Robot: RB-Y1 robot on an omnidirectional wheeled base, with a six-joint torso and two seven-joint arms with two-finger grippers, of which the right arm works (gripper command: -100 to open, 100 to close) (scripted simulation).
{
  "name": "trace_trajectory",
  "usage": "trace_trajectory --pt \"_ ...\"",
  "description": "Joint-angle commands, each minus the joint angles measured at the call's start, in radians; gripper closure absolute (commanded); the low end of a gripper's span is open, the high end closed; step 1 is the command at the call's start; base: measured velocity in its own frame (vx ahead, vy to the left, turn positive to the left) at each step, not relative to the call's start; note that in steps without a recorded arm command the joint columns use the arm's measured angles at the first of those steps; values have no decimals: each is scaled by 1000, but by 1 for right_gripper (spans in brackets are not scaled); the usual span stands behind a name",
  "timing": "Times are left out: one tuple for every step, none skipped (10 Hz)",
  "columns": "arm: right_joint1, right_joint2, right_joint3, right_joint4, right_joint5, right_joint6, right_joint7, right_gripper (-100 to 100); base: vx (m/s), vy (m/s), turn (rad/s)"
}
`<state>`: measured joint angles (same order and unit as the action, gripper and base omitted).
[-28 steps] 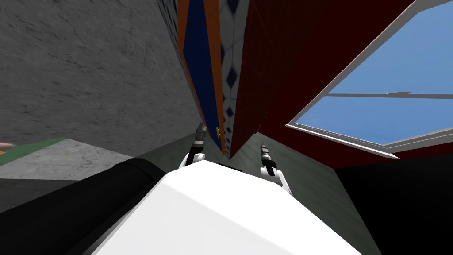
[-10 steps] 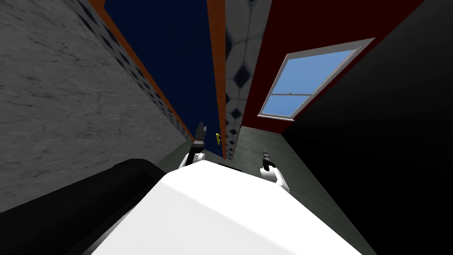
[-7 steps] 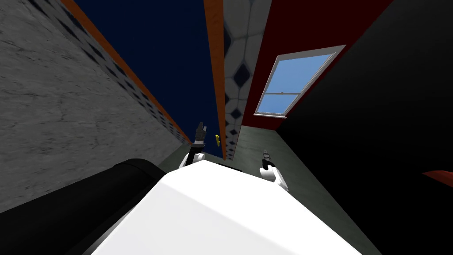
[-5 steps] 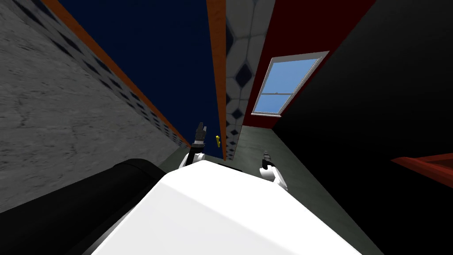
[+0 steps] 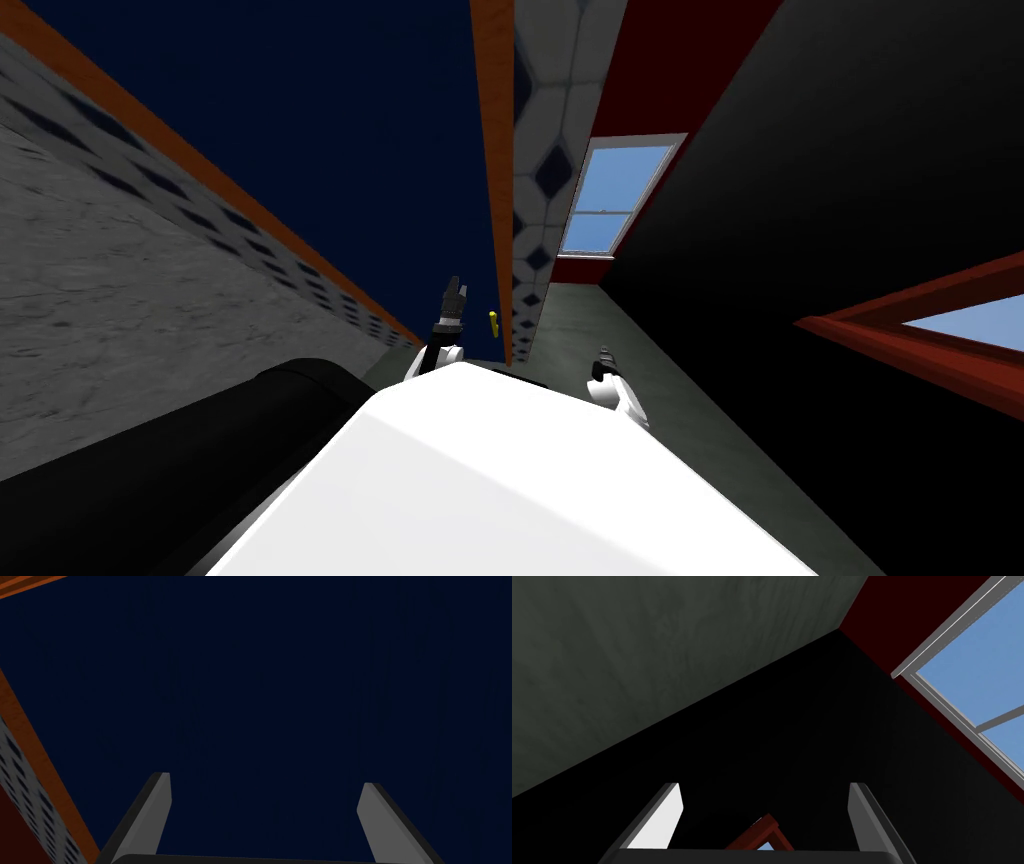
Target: Push the door open
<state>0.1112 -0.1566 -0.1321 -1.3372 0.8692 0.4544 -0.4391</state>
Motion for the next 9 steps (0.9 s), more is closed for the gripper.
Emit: trace_trajectory --pt "-10 3 -3 22 25 31 -13 -100 24 195 -262" --pt "-16 4 -6 37 39 49 -20 -100 36 196 -305" --pt "-22 4 -9 52 54 67 -27 -100 18 189 -297" --pt "-29 4 -11 67 68 84 -34 -100 36 189 -257" --pt "-35 4 -14 81 82 102 -41 -100 47 200 -267" --pt "-41 5 -16 96 96 120 -48 -100 19 192 -269" --pt "-48 5 -19 111 110 137 -55 -100 6 191 -309" --pt "-54 5 -21 126 124 155 -62 -100 -14 173 -284" --pt "-60 6 -24 141 138 172 -69 -100 16 152 -267"
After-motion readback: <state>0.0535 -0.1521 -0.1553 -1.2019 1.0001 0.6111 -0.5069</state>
